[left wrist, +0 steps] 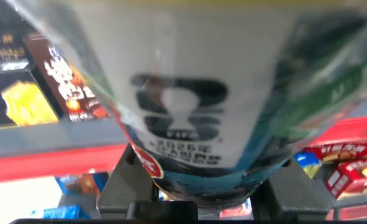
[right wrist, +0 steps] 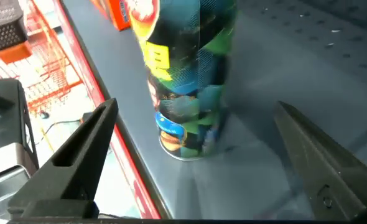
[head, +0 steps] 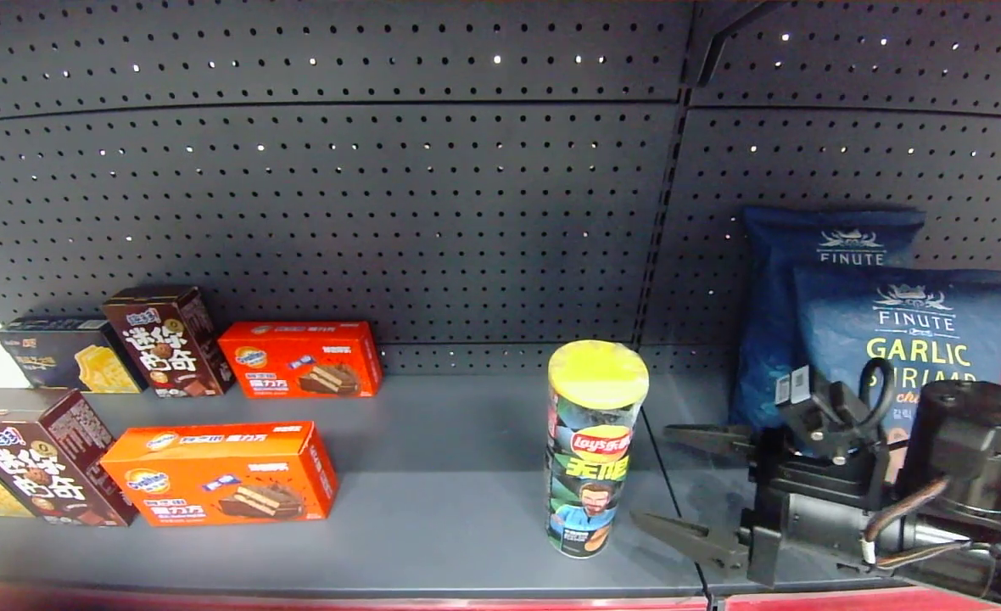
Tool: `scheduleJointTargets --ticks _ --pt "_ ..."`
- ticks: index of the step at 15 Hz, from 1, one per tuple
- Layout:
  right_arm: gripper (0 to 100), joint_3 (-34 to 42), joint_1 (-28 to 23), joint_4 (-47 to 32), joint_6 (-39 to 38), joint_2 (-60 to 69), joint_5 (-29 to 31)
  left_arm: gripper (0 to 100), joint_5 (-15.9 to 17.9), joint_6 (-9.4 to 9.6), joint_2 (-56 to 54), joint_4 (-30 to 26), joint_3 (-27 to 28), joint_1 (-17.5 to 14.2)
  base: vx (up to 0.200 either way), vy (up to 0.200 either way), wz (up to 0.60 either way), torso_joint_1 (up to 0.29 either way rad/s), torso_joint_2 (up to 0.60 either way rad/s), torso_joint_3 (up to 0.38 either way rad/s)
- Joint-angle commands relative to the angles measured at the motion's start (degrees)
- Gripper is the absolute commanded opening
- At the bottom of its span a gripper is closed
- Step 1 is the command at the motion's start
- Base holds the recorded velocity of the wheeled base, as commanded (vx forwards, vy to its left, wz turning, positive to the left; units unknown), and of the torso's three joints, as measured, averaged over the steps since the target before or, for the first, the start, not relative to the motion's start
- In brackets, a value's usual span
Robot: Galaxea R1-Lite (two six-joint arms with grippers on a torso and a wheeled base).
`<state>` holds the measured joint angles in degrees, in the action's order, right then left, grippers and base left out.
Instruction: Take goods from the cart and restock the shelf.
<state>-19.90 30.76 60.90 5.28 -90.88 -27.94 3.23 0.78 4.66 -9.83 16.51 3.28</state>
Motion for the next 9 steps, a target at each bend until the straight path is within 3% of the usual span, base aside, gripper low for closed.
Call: scheduleJointTargets --ticks 1,3,4,5,6,7,9 --pt "100 -1.3 -0.4 -13.2 0.0 18.2 2.5 0 0.1 0.10 1.0 -0.5 5.0 0.9 0.000 0.000 0.00 0.000 0.00 0.000" --pt "100 -3.6 0.1 -23.9 0.0 25.9 5.4 0 1.2 0.19 4.3 -1.6 9.9 1.6 0.000 0.000 0.00 0.000 0.00 0.000" --pt "100 -4.5 0.1 -34.2 0.0 33.0 10.0 0 4.3 0.80 8.3 -1.6 13.9 1.7 0.000 0.000 0.00 0.000 0.00 0.000" --pt "100 -4.7 0.2 -38.6 0.0 35.9 12.0 0 6.6 1.42 9.9 -1.6 15.1 1.6 0.000 0.000 0.00 0.000 0.00 0.000" --pt "100 -5.1 0.8 -45.0 0.0 40.7 15.3 0 11.4 2.74 12.8 -1.6 16.4 1.7 0.000 0.000 0.00 0.000 0.00 0.000" --pt "100 -5.2 1.4 -48.3 0.0 43.9 16.3 0 15.3 2.91 15.5 -1.6 16.8 1.6 0.000 0.000 0.00 0.000 0.00 0.000" --pt "100 -4.5 0.8 -50.2 -0.4 47.5 16.4 0 18.8 4.14 21.7 -1.6 19.5 1.7 0.000 0.000 0.00 0.000 0.00 0.000"
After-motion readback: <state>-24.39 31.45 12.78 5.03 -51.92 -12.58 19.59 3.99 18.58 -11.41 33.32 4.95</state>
